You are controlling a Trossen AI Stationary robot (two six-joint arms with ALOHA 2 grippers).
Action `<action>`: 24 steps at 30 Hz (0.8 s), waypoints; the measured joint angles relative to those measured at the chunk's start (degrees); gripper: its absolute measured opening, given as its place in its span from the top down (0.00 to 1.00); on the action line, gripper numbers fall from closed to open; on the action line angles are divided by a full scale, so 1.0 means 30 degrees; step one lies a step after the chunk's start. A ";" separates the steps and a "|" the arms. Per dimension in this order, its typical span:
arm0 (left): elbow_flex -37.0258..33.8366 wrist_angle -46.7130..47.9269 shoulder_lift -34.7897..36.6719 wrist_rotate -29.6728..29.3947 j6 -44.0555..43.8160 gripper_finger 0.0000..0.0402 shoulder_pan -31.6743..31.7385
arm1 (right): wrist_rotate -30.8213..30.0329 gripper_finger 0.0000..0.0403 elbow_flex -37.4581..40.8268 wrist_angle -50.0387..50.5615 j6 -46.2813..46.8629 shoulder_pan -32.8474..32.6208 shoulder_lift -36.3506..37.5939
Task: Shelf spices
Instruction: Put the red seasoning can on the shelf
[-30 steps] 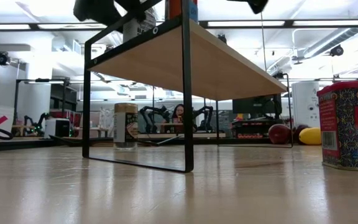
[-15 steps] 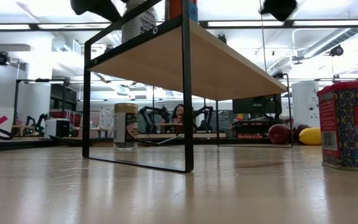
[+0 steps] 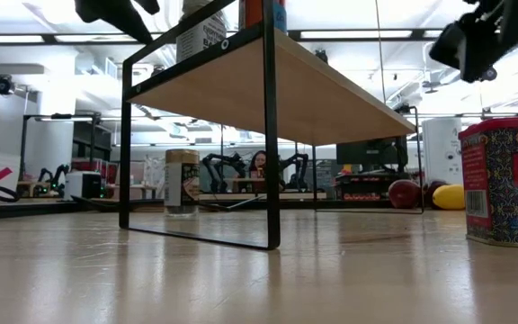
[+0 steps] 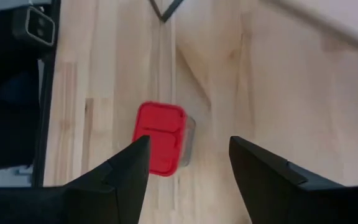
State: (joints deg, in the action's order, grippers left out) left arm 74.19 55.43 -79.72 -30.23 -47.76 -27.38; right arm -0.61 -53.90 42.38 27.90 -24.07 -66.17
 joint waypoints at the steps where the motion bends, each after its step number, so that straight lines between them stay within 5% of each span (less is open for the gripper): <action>1: 0.0000 0.0004 0.0013 -0.0103 -0.0066 0.33 0.0000 | -0.0210 0.49 0.0208 -0.0279 0.0438 -0.0308 -0.0186; 12: -0.0015 0.0584 -0.0046 -0.0243 -0.0835 0.34 -0.0080 | -0.2412 0.33 0.0124 -0.0714 0.4445 -0.3049 -0.3311; 24: -0.0022 0.0702 -0.0039 -0.0236 -0.1101 0.34 -0.0077 | -0.3377 0.21 -0.2079 0.0365 0.5235 -0.3442 -0.7233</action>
State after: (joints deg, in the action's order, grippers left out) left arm 74.13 57.54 -79.83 -30.94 -51.06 -27.61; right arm -10.74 -60.13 43.48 43.61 -34.39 -87.87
